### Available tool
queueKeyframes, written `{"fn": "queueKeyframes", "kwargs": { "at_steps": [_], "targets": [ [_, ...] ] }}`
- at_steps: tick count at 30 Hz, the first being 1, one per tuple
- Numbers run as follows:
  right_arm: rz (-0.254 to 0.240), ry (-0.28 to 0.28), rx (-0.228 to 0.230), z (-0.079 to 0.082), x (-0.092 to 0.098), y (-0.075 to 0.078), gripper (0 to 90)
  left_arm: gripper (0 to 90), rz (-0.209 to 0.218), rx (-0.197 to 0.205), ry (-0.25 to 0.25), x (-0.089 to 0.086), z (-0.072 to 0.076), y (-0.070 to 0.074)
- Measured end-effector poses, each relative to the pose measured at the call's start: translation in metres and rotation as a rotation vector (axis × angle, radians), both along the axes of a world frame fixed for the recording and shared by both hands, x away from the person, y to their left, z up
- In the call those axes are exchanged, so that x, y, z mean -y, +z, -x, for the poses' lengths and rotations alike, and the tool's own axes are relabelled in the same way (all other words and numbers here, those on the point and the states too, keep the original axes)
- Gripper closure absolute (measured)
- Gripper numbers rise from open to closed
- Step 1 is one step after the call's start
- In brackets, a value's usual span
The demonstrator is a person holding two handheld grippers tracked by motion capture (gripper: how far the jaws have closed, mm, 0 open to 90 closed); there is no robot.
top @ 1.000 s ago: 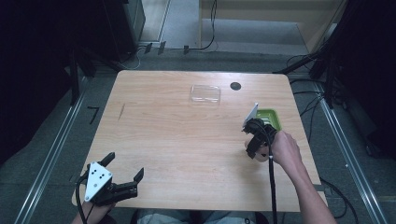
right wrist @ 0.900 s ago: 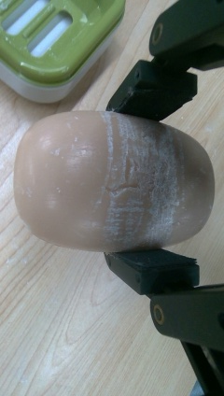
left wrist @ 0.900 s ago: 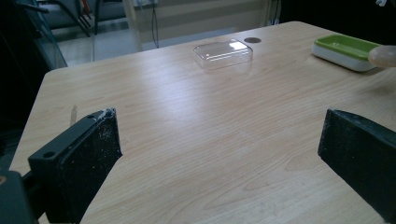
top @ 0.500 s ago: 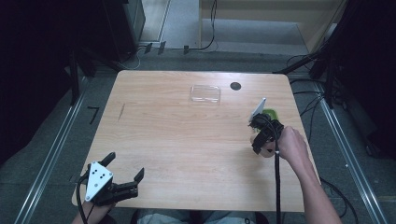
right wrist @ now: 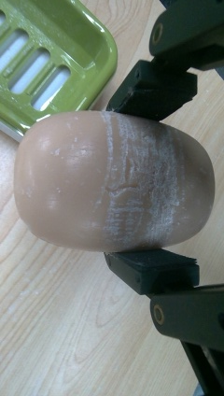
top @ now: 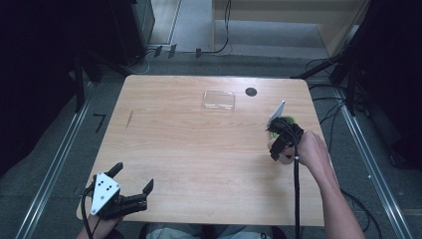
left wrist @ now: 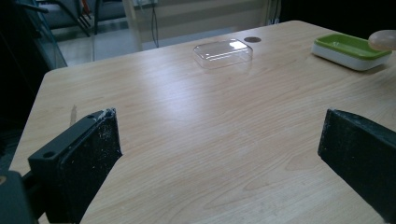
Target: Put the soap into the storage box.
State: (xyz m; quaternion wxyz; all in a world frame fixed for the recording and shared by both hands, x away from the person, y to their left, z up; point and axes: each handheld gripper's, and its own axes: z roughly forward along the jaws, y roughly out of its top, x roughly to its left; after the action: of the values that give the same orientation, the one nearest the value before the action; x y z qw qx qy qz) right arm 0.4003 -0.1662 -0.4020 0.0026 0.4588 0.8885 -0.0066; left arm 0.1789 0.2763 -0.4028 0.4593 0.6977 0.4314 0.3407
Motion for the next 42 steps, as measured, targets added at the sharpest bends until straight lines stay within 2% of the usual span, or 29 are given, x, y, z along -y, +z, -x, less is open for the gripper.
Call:
{"fn": "queueKeyframes", "kwargs": {
  "at_steps": [11,42],
  "targets": [
    [-0.014,-0.026,0.008,-0.011,0.007,0.005,33.4,0.0,0.0,-0.001,0.0,0.0,0.0,0.0],
    [-0.052,-0.089,0.041,-0.037,0.021,0.006,33.3,0.0,-0.004,-0.001,0.003,0.0,0.0,0.0]
  ]
}}
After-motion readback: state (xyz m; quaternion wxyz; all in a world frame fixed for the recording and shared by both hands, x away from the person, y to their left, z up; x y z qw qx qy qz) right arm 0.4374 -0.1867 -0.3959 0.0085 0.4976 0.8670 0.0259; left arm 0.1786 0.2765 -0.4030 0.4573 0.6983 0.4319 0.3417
